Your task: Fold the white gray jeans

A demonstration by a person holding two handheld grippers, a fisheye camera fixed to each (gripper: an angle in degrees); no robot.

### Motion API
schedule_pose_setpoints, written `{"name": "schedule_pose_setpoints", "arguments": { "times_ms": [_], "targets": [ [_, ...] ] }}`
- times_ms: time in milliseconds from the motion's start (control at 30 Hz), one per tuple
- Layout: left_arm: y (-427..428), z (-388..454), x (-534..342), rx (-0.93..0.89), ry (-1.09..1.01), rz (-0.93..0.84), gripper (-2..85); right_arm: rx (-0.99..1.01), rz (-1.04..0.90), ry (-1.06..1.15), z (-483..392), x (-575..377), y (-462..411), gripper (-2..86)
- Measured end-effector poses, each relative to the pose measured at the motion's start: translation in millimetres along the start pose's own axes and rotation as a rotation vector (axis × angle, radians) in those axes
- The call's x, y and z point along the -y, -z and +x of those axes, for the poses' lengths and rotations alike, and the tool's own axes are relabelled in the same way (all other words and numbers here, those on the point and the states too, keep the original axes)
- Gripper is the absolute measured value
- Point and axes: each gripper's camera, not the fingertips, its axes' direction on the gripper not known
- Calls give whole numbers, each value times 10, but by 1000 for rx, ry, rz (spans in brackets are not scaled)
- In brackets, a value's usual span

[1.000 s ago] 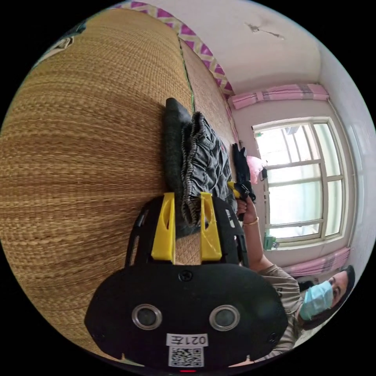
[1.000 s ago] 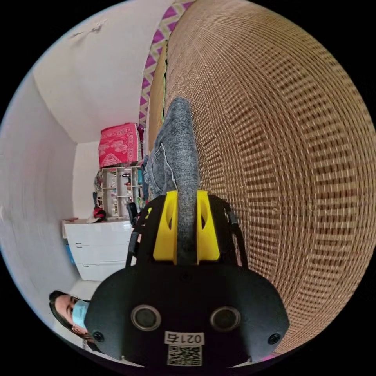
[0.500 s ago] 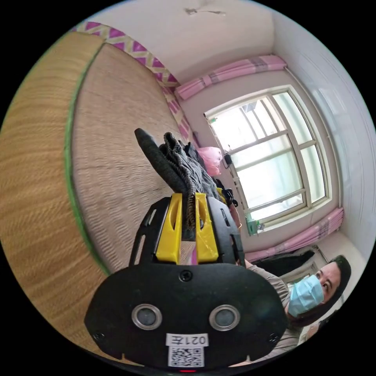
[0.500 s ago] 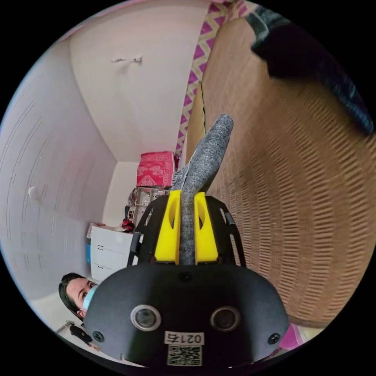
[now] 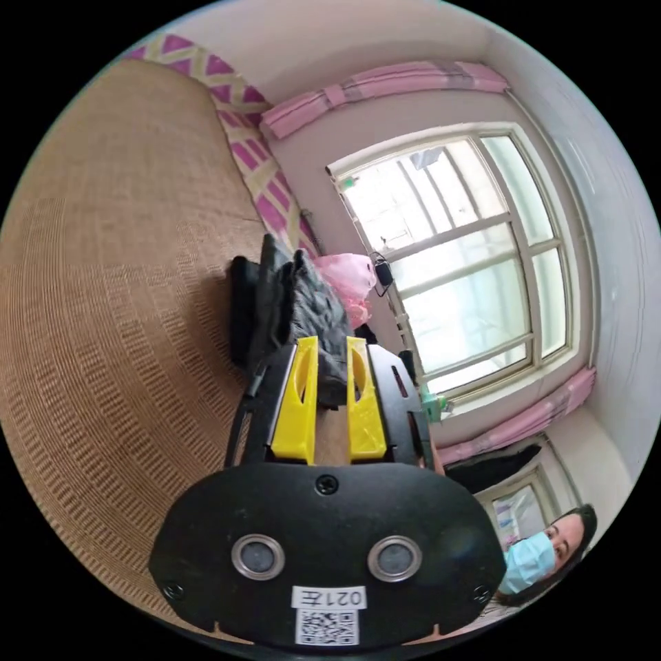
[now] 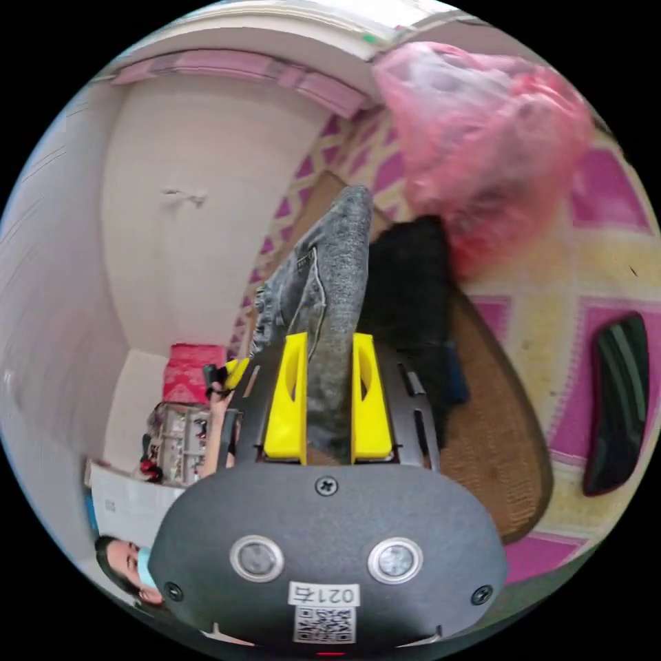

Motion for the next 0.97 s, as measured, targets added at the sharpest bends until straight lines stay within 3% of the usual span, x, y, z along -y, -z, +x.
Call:
{"name": "schedule_pose_setpoints", "arguments": {
  "times_ms": [67,200,300,400,533,600,633,700,733,833,967],
  "targets": [
    [101,-273,-358,-33,-6,-18,19,-102,36,-41,323,-137,60,83],
    [438,-242,-1047,-17,-76,-45,-6,-22,74,100,-21,-525,183,52],
    [782,-6,-1714,-13,-188,-76,-9,-53,9,305,-1027,-979,-12,22],
    [1154,145,-2503,107,-282,-94,-9,-106,-90,520,-2355,-1611,-500,2],
    [1719,93,-3650,282,-342,-29,-10,-346,-179,938,-4399,-2893,-1517,-5],
    [1975,52,-4118,339,-358,29,-10,-532,-90,1181,-5191,-3660,-1959,-6],
    [2145,11,-4415,360,-357,72,-10,-645,69,1323,-5615,-4198,-2194,-5],
    [2398,-73,-4824,355,-347,141,-10,-777,442,1352,-6120,-4904,-2460,-1],
    [2549,-134,-5069,350,-339,178,-10,-761,588,1350,-6427,-5287,-2600,5],
    [2844,-254,-5591,395,-339,243,-10,-530,501,1380,-7210,-5912,-2952,52],
    [3162,-554,-6126,412,-333,349,-10,-349,505,1303,-8204,-6506,-3449,3]
  ]
}}
